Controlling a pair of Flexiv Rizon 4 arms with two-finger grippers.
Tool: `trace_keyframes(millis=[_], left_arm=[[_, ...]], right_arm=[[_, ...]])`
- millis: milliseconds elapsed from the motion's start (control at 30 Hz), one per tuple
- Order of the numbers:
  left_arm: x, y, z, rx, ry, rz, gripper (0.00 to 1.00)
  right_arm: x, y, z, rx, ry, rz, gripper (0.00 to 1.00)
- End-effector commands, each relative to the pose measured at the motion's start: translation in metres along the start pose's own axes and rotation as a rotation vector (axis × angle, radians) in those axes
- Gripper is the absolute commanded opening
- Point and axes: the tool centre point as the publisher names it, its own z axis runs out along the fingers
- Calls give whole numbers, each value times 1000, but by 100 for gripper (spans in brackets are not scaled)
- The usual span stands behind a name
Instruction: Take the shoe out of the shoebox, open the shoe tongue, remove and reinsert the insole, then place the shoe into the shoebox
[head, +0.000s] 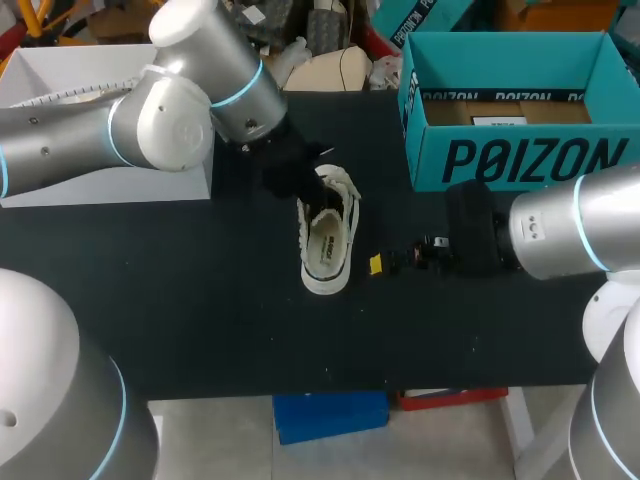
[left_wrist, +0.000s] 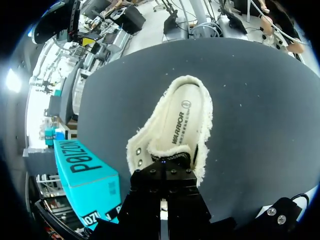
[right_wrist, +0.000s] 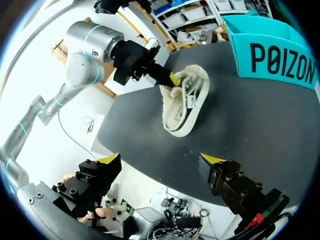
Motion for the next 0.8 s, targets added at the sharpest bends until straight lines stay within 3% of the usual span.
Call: trace_keyframes(millis=[33, 100, 167, 200, 233, 267, 367, 433, 800], left_arm=[[8, -13, -21, 3, -45, -18, 0], [9, -17, -32, 25, -75, -84, 0], [10, -21, -45, 47, -122, -195, 20], [11, -23, -51, 49, -123, -236, 43], [14, -24, -56, 36, -108, -265, 93], [16, -28, -62, 52, -114, -315, 100], [24, -36, -78, 86, -158, -439, 100], [30, -42, -87, 50, -165, -496, 100], [30, -42, -87, 50, -165, -496, 100]], right_arm=[[1, 0, 0, 0, -2, 1, 100], [1, 0, 0, 0, -2, 1, 100], [1, 0, 0, 0, -2, 1, 100], [1, 0, 0, 0, -2, 1, 100], [1, 0, 0, 0, -2, 1, 100], [1, 0, 0, 0, -2, 1, 100], [1, 0, 0, 0, -2, 1, 100], [1, 0, 0, 0, -2, 1, 100], [1, 0, 0, 0, -2, 1, 100]])
